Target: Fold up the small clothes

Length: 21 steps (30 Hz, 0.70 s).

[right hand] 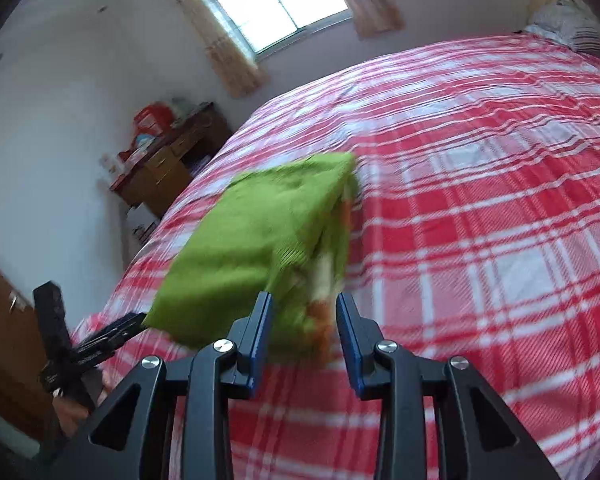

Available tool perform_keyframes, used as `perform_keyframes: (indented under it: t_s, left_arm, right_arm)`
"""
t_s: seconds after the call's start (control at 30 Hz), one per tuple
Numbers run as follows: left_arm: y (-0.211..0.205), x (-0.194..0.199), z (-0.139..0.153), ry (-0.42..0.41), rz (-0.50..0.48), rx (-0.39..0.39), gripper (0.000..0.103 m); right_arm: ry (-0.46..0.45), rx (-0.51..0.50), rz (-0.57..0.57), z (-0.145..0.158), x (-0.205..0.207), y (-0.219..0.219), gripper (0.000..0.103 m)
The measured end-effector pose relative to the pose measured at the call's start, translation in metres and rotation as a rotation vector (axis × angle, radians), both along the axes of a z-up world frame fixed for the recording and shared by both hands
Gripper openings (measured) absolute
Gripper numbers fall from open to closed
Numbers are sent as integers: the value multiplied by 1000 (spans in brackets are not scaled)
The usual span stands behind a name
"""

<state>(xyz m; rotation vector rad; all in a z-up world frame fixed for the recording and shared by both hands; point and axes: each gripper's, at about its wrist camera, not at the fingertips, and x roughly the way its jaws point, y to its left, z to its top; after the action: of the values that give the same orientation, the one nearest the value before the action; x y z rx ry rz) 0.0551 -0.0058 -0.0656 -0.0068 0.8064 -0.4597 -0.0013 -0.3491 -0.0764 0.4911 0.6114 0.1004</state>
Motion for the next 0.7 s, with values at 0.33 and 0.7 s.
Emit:
perform_keyframes:
  t_s: [0.33,0.7]
  left_arm:
    - [-58,12,-18,14,52,155,89]
    - [-44,2,-23,24,-12,74,36]
  right_arm:
    - [90,-313,54,-24,44,55,21]
    - [132,-276,-21,-37,25,26,10]
